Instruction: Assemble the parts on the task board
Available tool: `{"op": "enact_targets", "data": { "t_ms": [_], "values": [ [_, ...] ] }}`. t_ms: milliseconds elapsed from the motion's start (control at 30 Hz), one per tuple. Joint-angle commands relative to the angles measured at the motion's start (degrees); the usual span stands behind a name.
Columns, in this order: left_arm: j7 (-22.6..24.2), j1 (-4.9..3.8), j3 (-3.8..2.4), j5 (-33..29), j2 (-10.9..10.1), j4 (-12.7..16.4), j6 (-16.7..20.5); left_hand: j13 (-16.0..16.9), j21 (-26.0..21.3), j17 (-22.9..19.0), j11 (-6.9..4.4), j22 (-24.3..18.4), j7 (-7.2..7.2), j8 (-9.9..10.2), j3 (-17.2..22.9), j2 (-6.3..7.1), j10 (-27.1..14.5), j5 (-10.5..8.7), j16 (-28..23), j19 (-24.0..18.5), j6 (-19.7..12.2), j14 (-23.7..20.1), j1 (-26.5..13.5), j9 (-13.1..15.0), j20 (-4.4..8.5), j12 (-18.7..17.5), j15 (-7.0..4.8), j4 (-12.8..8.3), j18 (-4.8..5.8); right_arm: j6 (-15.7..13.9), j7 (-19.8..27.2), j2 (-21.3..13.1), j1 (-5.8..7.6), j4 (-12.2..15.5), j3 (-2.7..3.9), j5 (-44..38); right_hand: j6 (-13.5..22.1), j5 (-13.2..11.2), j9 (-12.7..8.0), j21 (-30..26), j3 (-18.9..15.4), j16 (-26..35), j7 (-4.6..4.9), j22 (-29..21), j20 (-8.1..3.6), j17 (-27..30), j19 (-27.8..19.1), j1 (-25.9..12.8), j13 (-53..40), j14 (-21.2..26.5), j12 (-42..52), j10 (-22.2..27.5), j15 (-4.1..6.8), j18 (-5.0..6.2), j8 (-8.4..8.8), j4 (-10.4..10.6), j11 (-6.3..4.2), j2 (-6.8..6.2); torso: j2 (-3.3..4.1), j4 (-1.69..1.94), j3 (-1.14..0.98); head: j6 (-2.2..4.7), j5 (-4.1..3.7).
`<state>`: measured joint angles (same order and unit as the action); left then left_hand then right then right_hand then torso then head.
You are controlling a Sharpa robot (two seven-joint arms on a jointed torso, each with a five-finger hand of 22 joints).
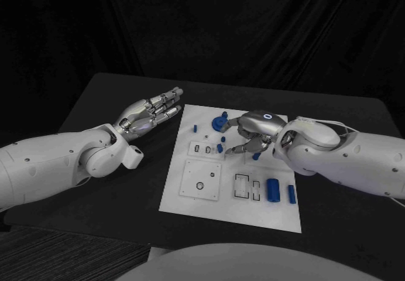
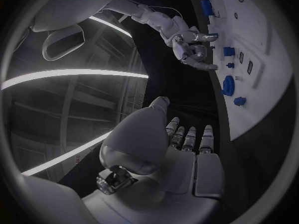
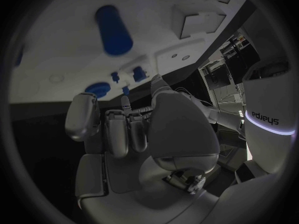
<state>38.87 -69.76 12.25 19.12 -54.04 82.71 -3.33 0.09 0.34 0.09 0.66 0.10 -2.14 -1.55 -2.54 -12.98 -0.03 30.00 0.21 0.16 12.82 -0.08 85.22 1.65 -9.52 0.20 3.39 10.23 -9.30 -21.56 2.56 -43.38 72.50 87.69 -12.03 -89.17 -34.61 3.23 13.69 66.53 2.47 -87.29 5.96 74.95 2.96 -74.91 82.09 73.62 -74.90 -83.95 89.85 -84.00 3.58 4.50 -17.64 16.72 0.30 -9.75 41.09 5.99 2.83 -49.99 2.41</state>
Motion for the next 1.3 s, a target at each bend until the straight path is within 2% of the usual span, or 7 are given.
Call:
{"op": "enact_targets", "data": {
  "t_ms": [33,367,633,767,867,967,1300],
  "values": [
    [4.01,0.05,-0.06,-0.08,-0.11,0.33,1.16,0.30,-0.34,-0.09,1.21,-0.10,-0.58,-0.12,0.49,1.57,1.19,-2.81,-0.21,-0.16,0.03,0.08,-0.03,0.05,-0.28,0.18,-0.53,-1.14,-1.13,-10.99,3.79,-2.50,2.72,2.32,0.15,-0.38,-0.89,-0.38,-0.23,1.59,-0.82,-0.84,0.01,9.39,-0.10,-13.10,0.81,-2.94,-15.10,-5.52,0.15,-6.00,-0.22,-0.21,-0.61,0.25,0.10,-0.05,-0.08,-0.10,-0.09,-0.01,0.01],
    [4.40,-0.81,-0.10,-0.08,-0.14,1.85,5.77,4.42,3.17,2.34,6.76,2.00,0.06,-0.48,2.11,3.87,14.55,-6.18,5.05,5.44,2.15,7.33,0.44,0.36,-1.69,14.45,2.07,0.15,-0.67,-18.40,7.35,-10.33,10.48,6.49,0.15,2.07,-4.78,-0.34,0.19,5.81,-1.37,-2.55,-0.24,10.44,-0.28,-14.92,2.26,-5.09,-15.10,-6.01,0.15,-6.00,-0.06,-0.98,-3.25,0.07,-0.10,3.17,-0.81,-0.62,-0.99,-0.01,0.57],
    [2.47,-2.34,-0.12,7.22,-0.47,3.31,11.59,16.70,25.35,14.20,8.63,13.66,-2.39,-2.09,3.71,5.64,29.28,-7.43,30.81,35.28,10.98,31.19,3.72,1.37,-1.26,39.86,3.47,-1.42,0.99,-17.29,6.98,-10.72,11.29,5.11,0.13,4.72,-6.18,0.23,0.51,5.75,0.00,-2.40,0.05,10.34,-0.02,-14.75,2.16,-0.44,-15.10,-5.96,0.15,-6.00,-0.35,-0.91,-5.45,-1.04,0.21,6.39,-1.81,-1.93,-2.43,0.55,0.84],
    [-4.37,-4.11,-0.12,15.84,0.28,3.63,13.99,32.43,43.31,30.79,7.03,24.84,-5.32,-5.54,2.00,6.49,38.31,-12.16,58.12,44.79,24.54,40.91,1.63,2.83,-0.19,63.20,2.50,1.28,1.73,-17.22,7.18,-11.20,10.29,4.92,0.13,5.06,-6.19,1.14,0.45,5.65,0.06,-2.28,0.15,10.30,0.05,-14.62,2.09,0.51,-15.10,-5.93,0.15,-6.00,-0.41,-0.88,-5.74,-1.16,0.30,6.94,-2.23,-3.05,-3.62,2.13,1.87],
    [-11.32,-5.30,-0.12,23.18,1.07,3.97,14.85,70.18,60.05,54.34,4.83,40.16,-7.24,-9.82,-1.67,6.44,71.11,-20.06,77.22,52.51,32.86,57.94,-5.66,4.13,1.45,83.40,0.17,4.99,1.70,-17.13,7.02,-11.78,9.54,4.81,0.13,5.16,-6.25,2.23,0.39,5.65,0.06,-2.26,0.20,10.29,0.09,-14.60,2.08,1.08,-15.10,-5.92,0.15,-6.00,-0.45,-0.87,-5.95,-1.22,0.35,7.43,-2.68,-3.95,-4.59,2.69,2.29],
    [-18.16,-6.15,-0.12,28.47,1.91,4.26,14.37,85.02,72.11,73.06,4.79,55.75,-6.74,-13.92,-6.69,5.51,84.99,-26.67,85.63,60.78,39.29,73.98,-16.23,6.16,1.76,88.61,-0.24,6.37,3.25,-17.05,6.82,-12.42,8.83,4.74,0.13,5.20,-6.68,3.30,0.38,5.70,0.07,-2.13,0.30,10.29,0.15,-14.45,2.08,1.58,-15.10,-5.89,0.15,-6.00,-0.55,-0.87,-6.30,-1.32,0.50,7.93,-2.93,-4.18,-4.95,3.59,2.18],
    [-38.48,-7.66,-0.13,36.59,5.53,4.30,6.88,89.91,83.46,89.91,1.40,72.65,-3.89,-16.42,-15.07,3.98,90.03,-27.04,89.79,78.28,43.15,90.08,-23.27,9.04,3.86,89.80,-4.19,6.32,5.17,-16.87,6.63,-16.17,5.30,7.18,0.13,2.86,-6.27,8.12,-0.13,5.38,-0.32,-1.81,0.62,10.17,0.40,-14.09,1.94,2.79,-15.10,-5.79,0.15,-6.00,-0.82,-0.79,-6.15,-1.86,0.81,8.16,-3.87,-5.22,-6.14,2.84,2.63]
  ]
}}
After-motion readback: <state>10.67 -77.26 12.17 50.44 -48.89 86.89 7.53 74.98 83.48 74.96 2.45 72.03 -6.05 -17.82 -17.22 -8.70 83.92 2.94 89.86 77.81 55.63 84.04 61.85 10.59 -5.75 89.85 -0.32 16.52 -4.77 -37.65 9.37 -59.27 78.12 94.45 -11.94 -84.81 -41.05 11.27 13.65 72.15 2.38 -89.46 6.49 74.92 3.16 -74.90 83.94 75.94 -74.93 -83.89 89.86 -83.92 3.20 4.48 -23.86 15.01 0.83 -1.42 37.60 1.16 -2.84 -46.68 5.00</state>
